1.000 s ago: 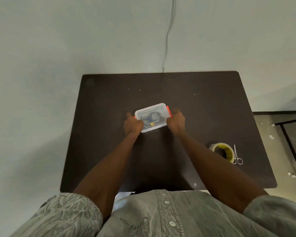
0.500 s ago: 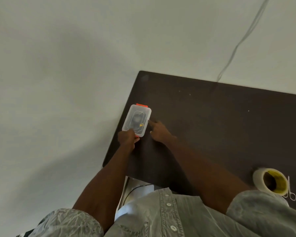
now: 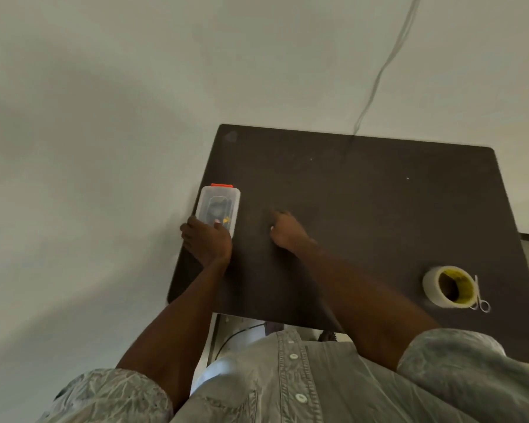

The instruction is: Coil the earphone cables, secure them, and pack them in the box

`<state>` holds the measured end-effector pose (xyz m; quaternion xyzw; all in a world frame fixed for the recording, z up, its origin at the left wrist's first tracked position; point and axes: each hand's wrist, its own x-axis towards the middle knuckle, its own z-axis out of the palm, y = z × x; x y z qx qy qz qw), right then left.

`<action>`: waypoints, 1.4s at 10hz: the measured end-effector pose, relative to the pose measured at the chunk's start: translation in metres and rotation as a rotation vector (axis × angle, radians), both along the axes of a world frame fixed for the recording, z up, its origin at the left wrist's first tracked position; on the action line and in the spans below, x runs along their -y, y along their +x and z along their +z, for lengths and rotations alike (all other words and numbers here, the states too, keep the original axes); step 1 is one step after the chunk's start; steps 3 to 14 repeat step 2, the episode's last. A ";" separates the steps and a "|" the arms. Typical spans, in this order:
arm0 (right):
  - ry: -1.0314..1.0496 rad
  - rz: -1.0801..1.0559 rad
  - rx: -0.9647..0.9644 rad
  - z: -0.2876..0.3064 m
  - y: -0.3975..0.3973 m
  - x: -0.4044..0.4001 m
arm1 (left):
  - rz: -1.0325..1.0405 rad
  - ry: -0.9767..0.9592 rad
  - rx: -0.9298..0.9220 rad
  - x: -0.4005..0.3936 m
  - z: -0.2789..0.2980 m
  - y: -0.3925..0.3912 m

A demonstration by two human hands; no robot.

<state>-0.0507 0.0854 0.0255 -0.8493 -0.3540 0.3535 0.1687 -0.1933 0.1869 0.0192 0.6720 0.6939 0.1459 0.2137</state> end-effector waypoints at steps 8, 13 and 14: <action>0.025 -0.147 0.233 0.017 0.040 0.065 | -0.578 0.212 -0.086 0.050 0.008 0.056; 0.025 -0.147 0.233 0.017 0.040 0.065 | -0.578 0.212 -0.086 0.050 0.008 0.056; 0.025 -0.147 0.233 0.017 0.040 0.065 | -0.578 0.212 -0.086 0.050 0.008 0.056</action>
